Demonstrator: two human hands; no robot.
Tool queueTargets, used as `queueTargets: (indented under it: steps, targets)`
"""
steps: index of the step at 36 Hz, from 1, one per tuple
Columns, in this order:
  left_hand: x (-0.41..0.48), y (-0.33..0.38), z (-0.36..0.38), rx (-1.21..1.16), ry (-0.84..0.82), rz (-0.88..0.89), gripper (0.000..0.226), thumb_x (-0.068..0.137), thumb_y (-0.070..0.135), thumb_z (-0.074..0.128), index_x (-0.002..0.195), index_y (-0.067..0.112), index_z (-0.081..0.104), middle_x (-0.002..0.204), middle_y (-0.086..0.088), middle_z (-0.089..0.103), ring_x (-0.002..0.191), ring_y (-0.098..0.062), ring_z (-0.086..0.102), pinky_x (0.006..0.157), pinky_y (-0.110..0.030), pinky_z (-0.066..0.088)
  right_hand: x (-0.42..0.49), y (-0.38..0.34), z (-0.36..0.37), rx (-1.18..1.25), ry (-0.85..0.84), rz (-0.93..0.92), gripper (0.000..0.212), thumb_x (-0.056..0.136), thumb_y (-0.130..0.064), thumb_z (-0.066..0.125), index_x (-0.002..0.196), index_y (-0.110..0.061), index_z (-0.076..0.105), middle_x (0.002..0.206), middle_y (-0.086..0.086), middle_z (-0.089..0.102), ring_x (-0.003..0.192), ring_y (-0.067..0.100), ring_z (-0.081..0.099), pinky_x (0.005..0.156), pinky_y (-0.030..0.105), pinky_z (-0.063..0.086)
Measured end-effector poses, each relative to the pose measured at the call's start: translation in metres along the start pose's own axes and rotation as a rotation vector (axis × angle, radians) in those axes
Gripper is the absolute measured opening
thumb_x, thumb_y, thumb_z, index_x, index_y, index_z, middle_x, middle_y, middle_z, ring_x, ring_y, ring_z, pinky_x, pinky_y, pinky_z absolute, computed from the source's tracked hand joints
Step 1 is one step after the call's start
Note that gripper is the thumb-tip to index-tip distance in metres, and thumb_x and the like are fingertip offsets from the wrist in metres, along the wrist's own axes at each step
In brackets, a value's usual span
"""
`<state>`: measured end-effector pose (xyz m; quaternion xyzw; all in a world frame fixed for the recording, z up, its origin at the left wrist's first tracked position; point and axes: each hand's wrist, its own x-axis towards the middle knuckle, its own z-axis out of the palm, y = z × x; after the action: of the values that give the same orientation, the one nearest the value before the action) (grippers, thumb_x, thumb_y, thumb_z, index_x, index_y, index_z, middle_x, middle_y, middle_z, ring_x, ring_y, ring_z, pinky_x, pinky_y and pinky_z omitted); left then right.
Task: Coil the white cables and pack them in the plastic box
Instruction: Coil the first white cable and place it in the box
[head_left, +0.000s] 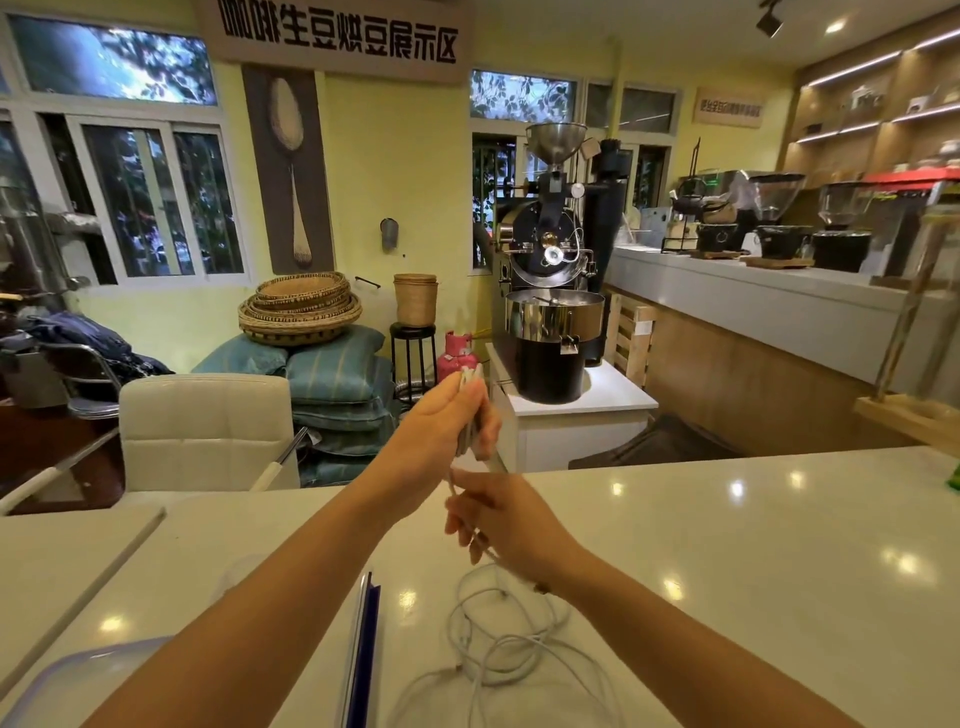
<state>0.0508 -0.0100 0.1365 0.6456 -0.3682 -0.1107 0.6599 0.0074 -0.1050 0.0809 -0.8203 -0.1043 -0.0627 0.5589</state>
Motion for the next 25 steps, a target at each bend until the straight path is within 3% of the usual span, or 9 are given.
queueTargets:
  steps: [2,5,8,12,15,17,21,23,25]
  targets:
    - [0.002,-0.003,-0.002,0.141,0.052,0.028,0.032,0.098,0.021,0.024,0.073,0.013,0.041,0.055,0.004,0.05,0.049,-0.003,0.045,0.058,-0.015,0.042,-0.004,-0.007,0.003,-0.115,-0.038,0.013,0.038,0.095,-0.005,0.036,0.132,-0.008,0.041,0.073,0.0,0.054,0.054,0.006,0.05,0.048,0.011,0.045]
    - [0.003,-0.005,-0.01,0.281,0.09,0.068,0.033,0.098,0.02,0.025,0.07,0.013,0.041,0.06,0.0,0.049,0.049,0.002,0.043,0.057,-0.006,0.039,-0.013,-0.019,0.002,-0.266,-0.158,0.024,0.041,0.094,-0.004,0.035,0.136,-0.008,0.037,0.067,-0.008,0.052,0.055,0.006,0.049,0.051,0.01,0.045]
    - [0.001,-0.005,-0.021,0.327,0.077,0.055,0.033,0.097,0.018,0.027,0.069,0.013,0.043,0.06,0.0,0.05,0.048,0.002,0.044,0.056,-0.007,0.039,-0.021,-0.032,-0.005,-0.33,-0.177,0.012,0.033,0.094,-0.006,0.038,0.125,-0.002,0.05,0.062,-0.012,0.051,0.052,0.005,0.05,0.056,0.013,0.046]
    - [-0.001,-0.005,-0.031,0.423,0.042,0.044,0.032,0.097,0.016,0.029,0.07,0.012,0.046,0.058,0.002,0.051,0.049,0.001,0.044,0.059,-0.01,0.038,-0.029,-0.055,-0.021,-0.34,-0.217,-0.018,0.029,0.091,-0.008,0.045,0.118,-0.009,0.057,0.066,-0.014,0.056,0.048,-0.003,0.053,0.058,0.013,0.05]
    - [-0.003,-0.006,-0.036,0.446,0.011,0.006,0.032,0.097,0.016,0.031,0.07,0.014,0.048,0.057,0.005,0.052,0.051,0.0,0.044,0.059,-0.011,0.038,-0.032,-0.074,-0.038,-0.21,-0.232,-0.057,0.019,0.089,-0.005,0.048,0.092,-0.014,0.064,0.067,-0.009,0.06,0.051,0.0,0.056,0.058,0.014,0.052]
    - [-0.006,-0.007,-0.037,0.422,0.001,-0.028,0.03,0.096,0.016,0.032,0.073,0.012,0.05,0.058,0.006,0.052,0.053,-0.002,0.045,0.058,-0.011,0.038,-0.03,-0.082,-0.047,-0.073,-0.205,-0.096,0.023,0.087,-0.003,0.049,0.079,-0.019,0.062,0.066,-0.005,0.062,0.052,0.001,0.058,0.054,0.013,0.053]
    - [-0.009,-0.01,-0.033,0.351,-0.013,-0.044,0.027,0.097,0.014,0.03,0.082,0.004,0.049,0.067,-0.005,0.05,0.066,-0.017,0.043,0.066,-0.024,0.036,-0.024,-0.077,-0.052,-0.013,-0.139,-0.138,0.021,0.087,-0.003,0.051,0.075,-0.018,0.06,0.063,-0.004,0.063,0.053,0.003,0.059,0.052,0.014,0.051]
    - [-0.008,-0.011,-0.032,0.293,0.005,-0.017,0.032,0.097,0.015,0.029,0.07,0.009,0.047,0.06,-0.002,0.051,0.062,-0.018,0.042,0.068,-0.029,0.035,-0.019,-0.064,-0.053,0.012,-0.023,-0.152,0.018,0.085,-0.004,0.054,0.074,-0.018,0.056,0.062,-0.005,0.061,0.053,0.004,0.058,0.051,0.014,0.049]
    - [-0.006,-0.01,-0.032,0.222,0.006,-0.01,0.035,0.097,0.017,0.029,0.066,0.014,0.047,0.053,0.004,0.053,0.059,-0.017,0.042,0.071,-0.033,0.035,-0.011,-0.044,-0.053,-0.047,0.211,-0.191,0.021,0.082,-0.004,0.059,0.074,-0.021,0.049,0.066,-0.003,0.054,0.059,0.008,0.053,0.053,0.014,0.046]
